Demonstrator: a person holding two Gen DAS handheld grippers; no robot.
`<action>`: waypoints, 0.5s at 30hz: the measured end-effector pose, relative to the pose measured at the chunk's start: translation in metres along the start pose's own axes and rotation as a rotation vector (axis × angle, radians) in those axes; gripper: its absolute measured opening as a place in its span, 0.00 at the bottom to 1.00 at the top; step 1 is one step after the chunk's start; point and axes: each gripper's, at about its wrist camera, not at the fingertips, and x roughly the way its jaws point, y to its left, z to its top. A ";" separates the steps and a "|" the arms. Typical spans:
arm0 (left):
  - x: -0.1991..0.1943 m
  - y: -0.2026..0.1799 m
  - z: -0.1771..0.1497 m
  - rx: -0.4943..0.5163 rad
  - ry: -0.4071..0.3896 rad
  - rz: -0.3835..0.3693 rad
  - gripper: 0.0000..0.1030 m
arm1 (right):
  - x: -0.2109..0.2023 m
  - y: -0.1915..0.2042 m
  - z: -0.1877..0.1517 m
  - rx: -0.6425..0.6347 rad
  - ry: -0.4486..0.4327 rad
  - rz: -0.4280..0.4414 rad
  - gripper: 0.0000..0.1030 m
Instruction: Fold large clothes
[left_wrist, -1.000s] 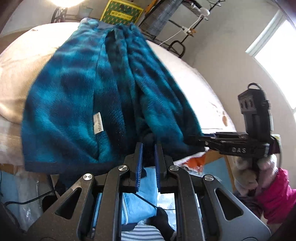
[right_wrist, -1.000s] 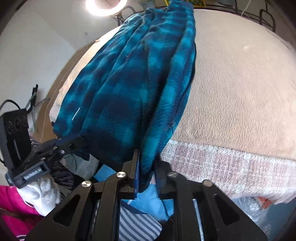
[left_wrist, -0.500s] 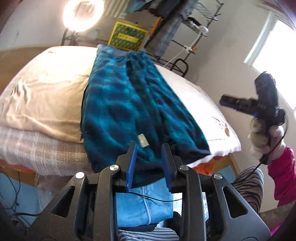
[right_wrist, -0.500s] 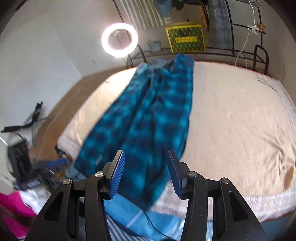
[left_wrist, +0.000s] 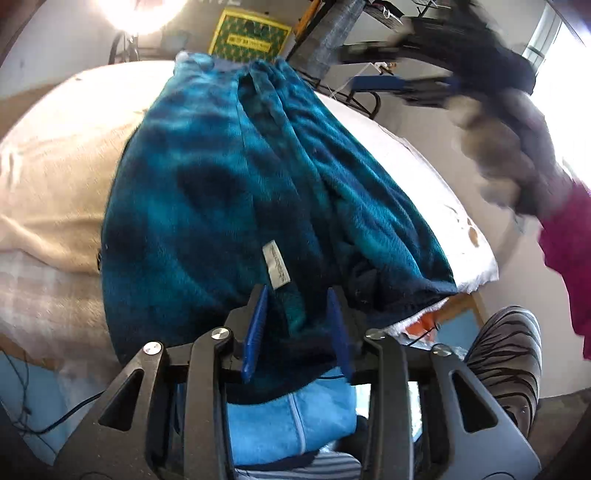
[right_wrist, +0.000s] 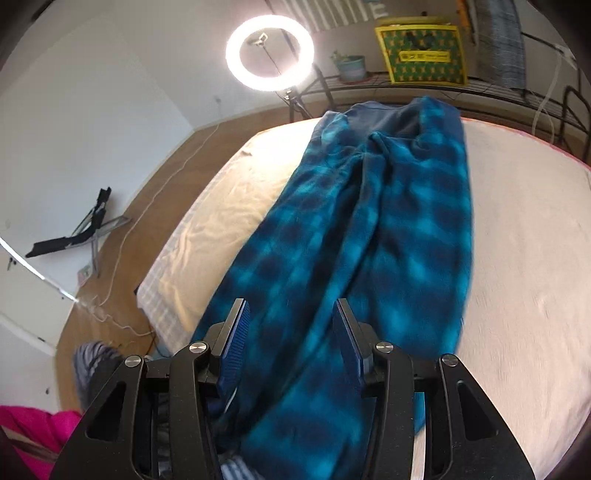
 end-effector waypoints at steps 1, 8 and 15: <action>0.001 0.000 0.001 -0.003 -0.004 0.014 0.48 | 0.011 -0.002 0.008 0.006 0.013 0.007 0.44; 0.011 0.000 0.004 -0.019 0.016 0.057 0.49 | 0.093 -0.021 0.053 0.039 0.130 -0.031 0.44; 0.006 0.006 0.002 -0.061 0.007 0.092 0.49 | 0.145 -0.030 0.071 0.031 0.194 -0.070 0.44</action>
